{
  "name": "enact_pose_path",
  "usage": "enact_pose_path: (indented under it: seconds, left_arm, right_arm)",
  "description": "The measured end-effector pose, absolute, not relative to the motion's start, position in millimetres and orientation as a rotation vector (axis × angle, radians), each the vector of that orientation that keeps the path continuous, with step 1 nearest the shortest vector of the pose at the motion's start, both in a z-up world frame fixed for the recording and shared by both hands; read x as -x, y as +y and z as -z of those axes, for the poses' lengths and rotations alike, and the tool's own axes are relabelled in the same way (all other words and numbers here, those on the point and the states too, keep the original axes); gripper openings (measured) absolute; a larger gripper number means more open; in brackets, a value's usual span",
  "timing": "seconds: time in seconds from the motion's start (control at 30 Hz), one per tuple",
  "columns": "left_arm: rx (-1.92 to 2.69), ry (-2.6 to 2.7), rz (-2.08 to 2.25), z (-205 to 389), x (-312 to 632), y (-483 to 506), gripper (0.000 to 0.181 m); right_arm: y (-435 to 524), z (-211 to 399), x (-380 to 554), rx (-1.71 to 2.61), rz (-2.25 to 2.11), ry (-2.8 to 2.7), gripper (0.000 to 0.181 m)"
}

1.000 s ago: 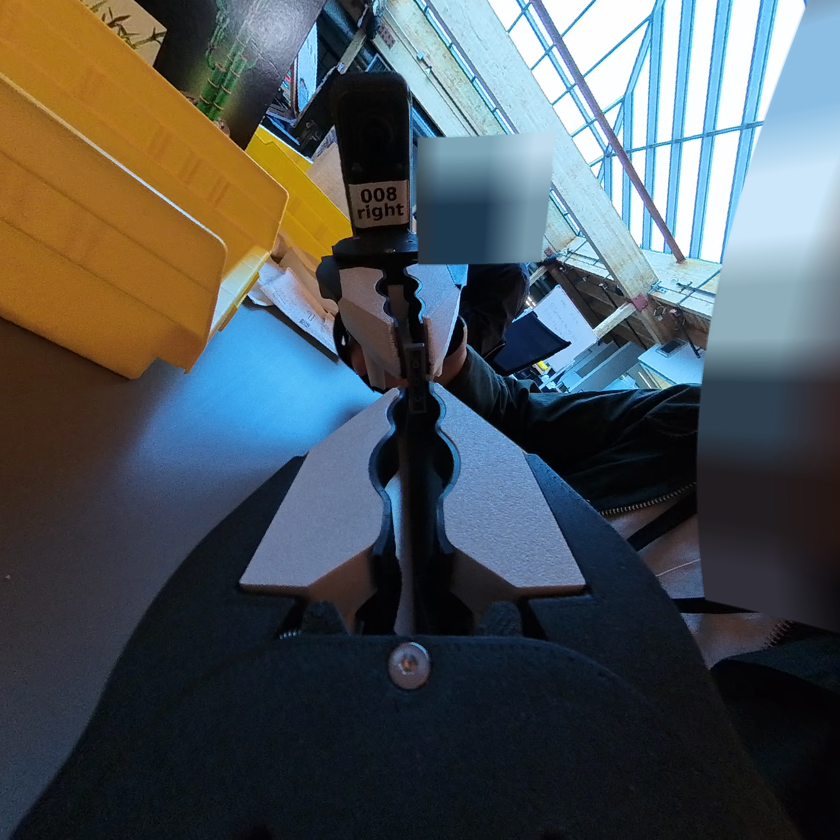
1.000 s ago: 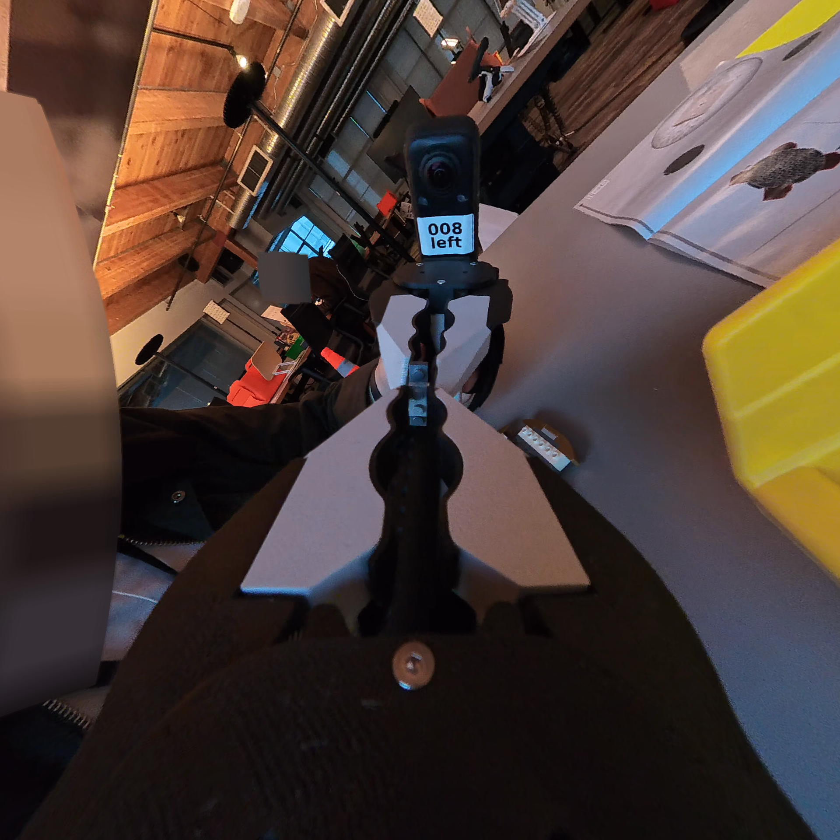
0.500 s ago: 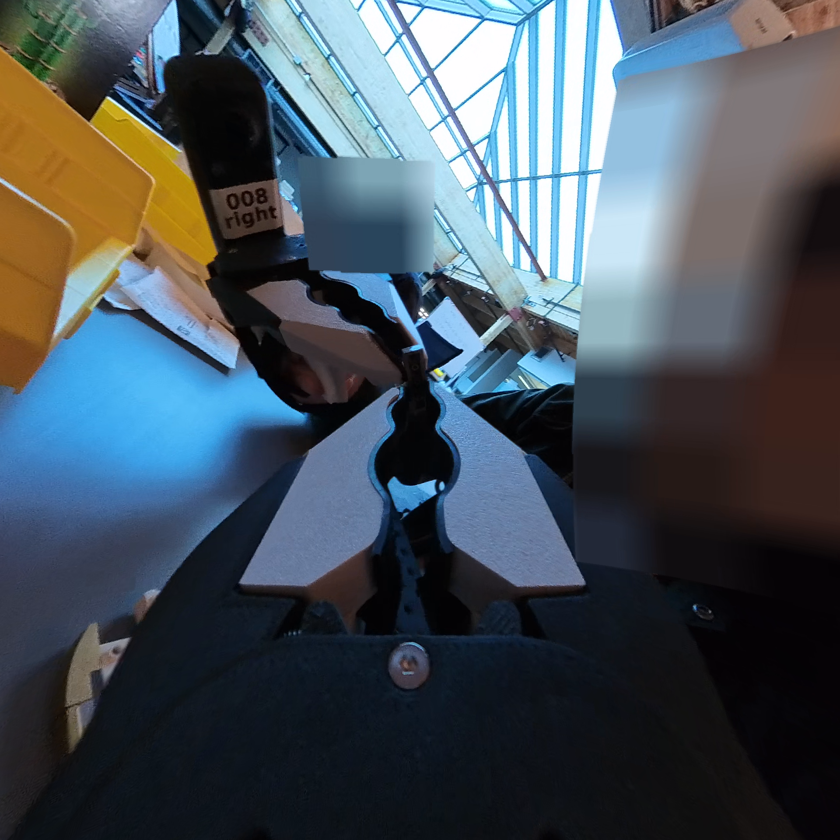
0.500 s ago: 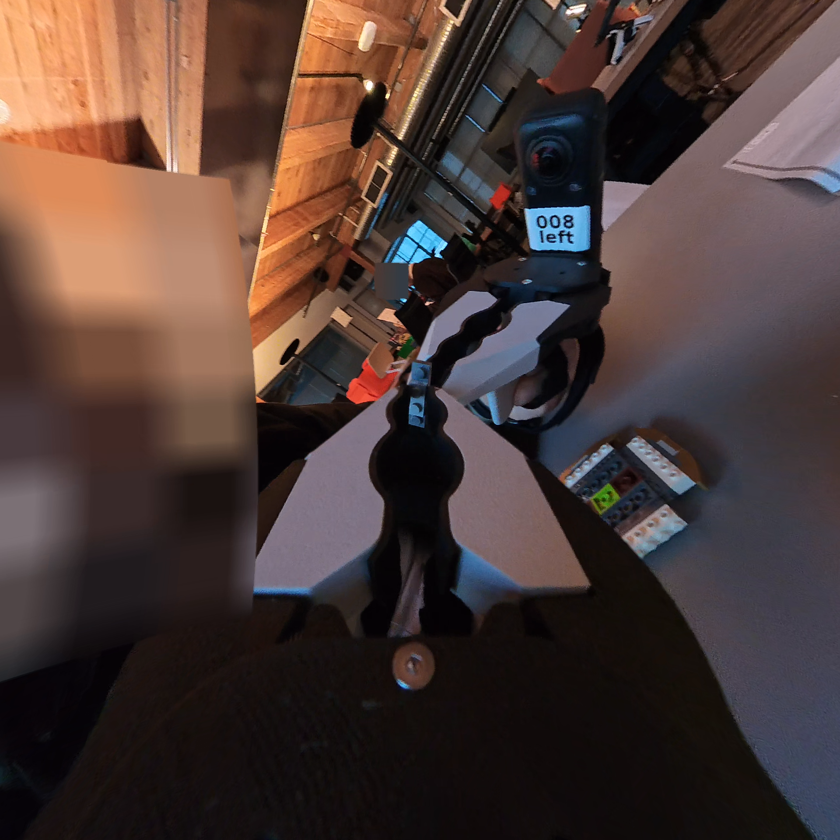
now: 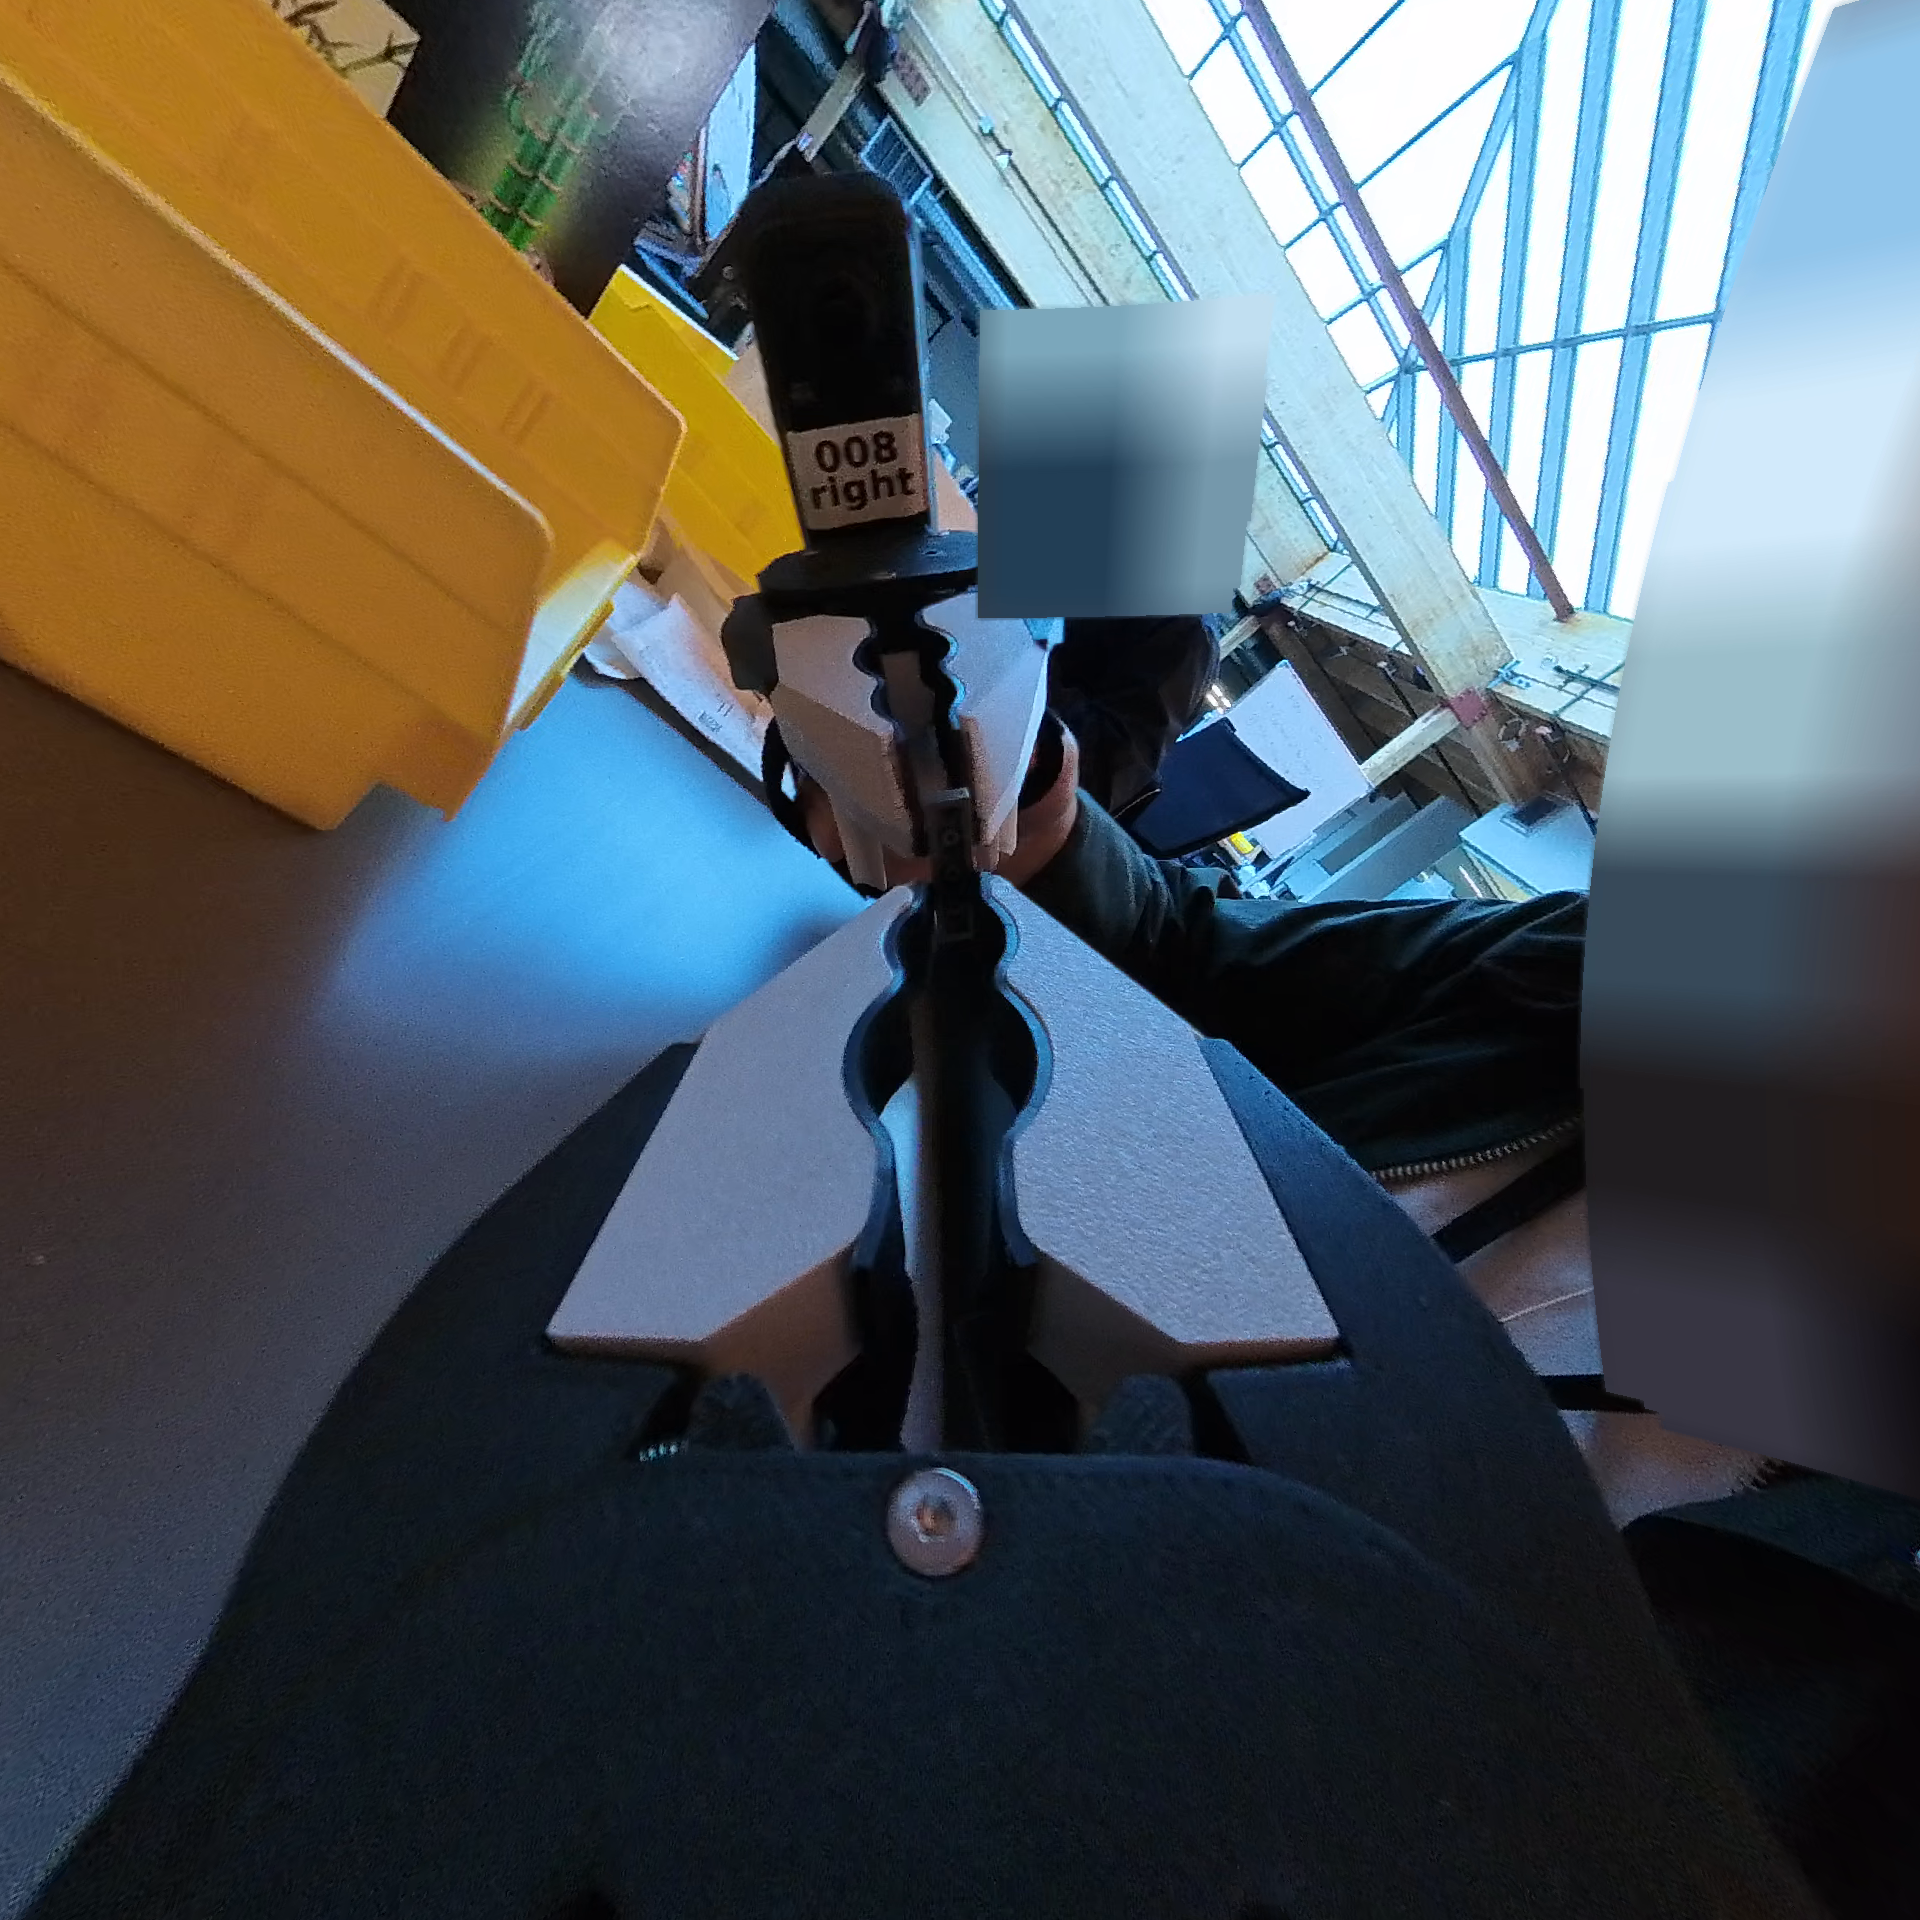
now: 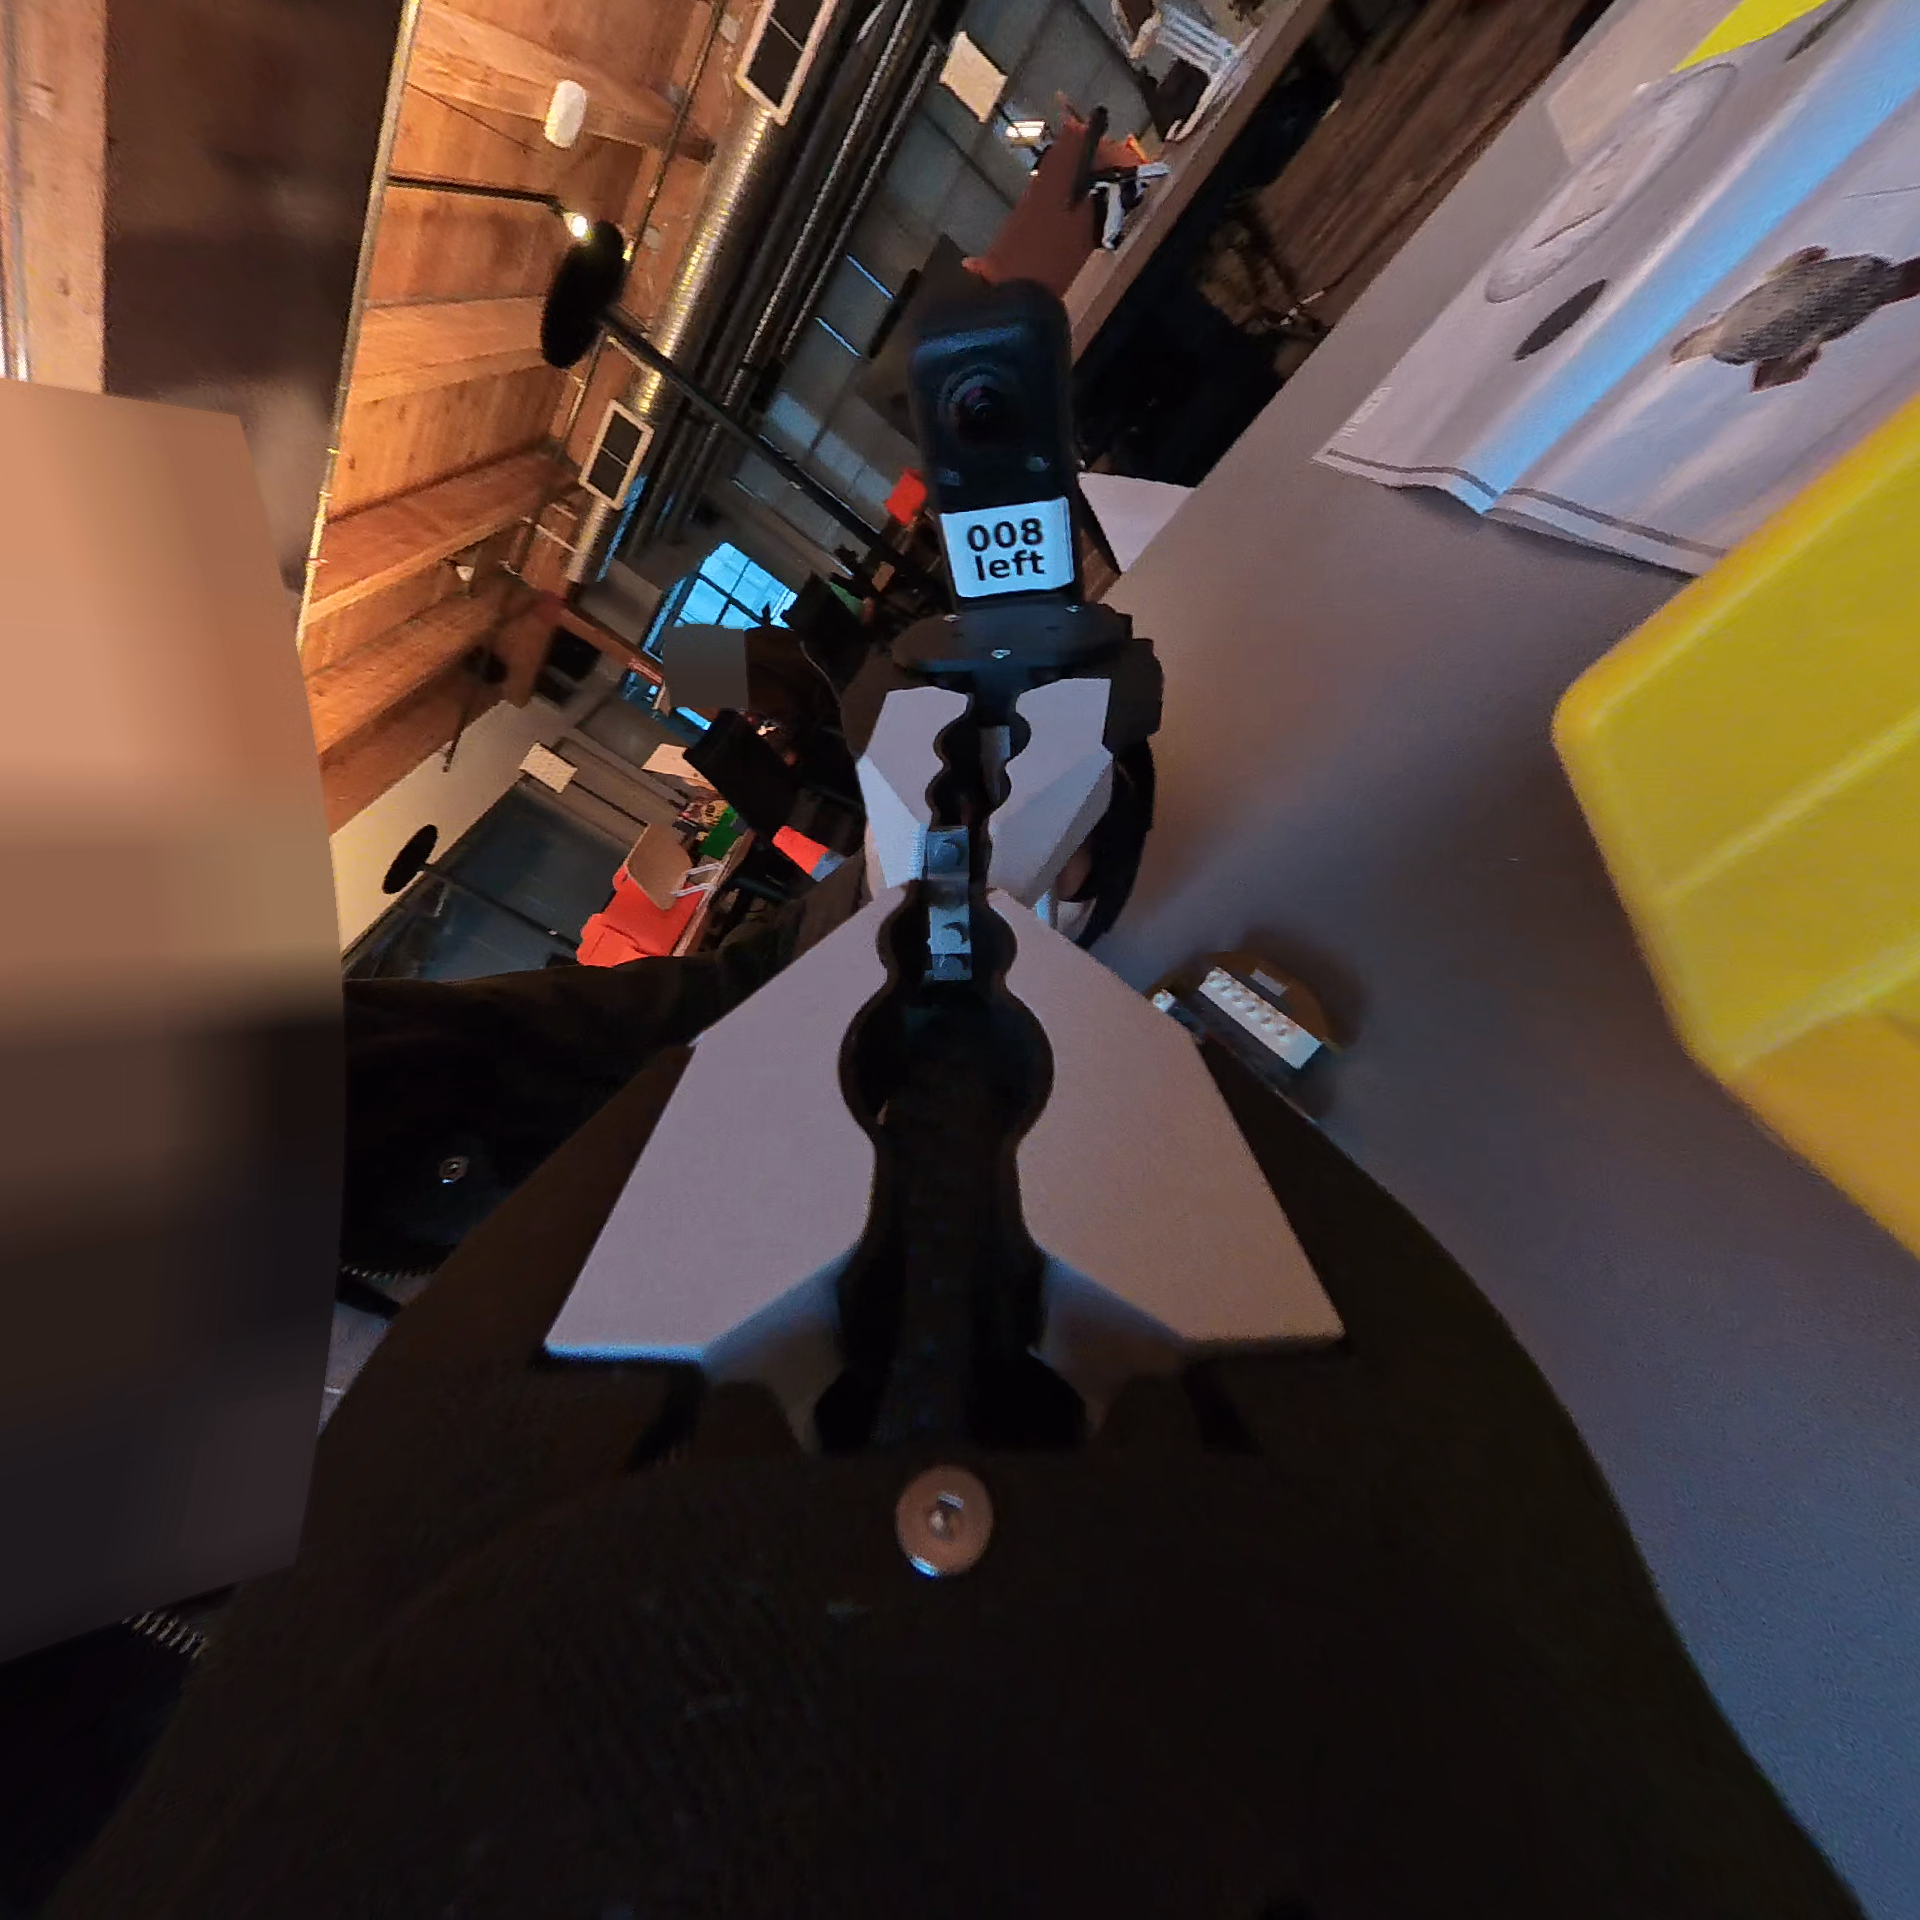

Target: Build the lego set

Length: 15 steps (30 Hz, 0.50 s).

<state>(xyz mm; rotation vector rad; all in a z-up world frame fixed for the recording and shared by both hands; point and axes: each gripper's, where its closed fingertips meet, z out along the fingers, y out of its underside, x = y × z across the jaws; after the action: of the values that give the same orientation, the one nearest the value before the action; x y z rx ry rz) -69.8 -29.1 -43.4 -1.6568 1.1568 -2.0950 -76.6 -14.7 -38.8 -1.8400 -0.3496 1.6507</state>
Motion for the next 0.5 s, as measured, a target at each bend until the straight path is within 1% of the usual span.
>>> enact_pose_path:
  seconds: [0.1, 0.27, 0.5]
  left_arm:
    - [1.686, 1.153, 2.075, 48, 69, -27, 0.006]
    - [1.697, 1.181, 2.023, 51, 68, -28, 0.006]
    - [1.598, 1.169, 2.252, 33, 74, -42, 0.005]
  right_arm:
    - [-13, 43, 76, 1.866, -1.62, -0.344, 0.009]
    - [-13, 48, 78, 1.897, -1.569, -0.368, 0.005]
    - [-27, 31, 83, 1.835, -1.757, -0.398, 0.005]
